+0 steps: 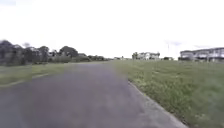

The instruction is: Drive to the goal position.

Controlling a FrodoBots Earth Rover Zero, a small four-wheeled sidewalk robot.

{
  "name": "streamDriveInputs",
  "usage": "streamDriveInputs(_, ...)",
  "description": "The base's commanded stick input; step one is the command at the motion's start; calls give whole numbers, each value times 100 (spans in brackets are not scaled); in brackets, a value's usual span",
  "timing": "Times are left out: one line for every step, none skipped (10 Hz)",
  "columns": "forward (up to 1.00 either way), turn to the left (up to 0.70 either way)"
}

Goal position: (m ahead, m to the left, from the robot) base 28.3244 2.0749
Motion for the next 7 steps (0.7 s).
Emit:
streamDriveInputs(70, 35)
streamDriveInputs(70, 26)
streamDriveInputs(70, 13)
streamDriveInputs(70, 1)
streamDriveInputs(70, 0)
streamDriveInputs(70, 0)
streamDriveInputs(70, 0)
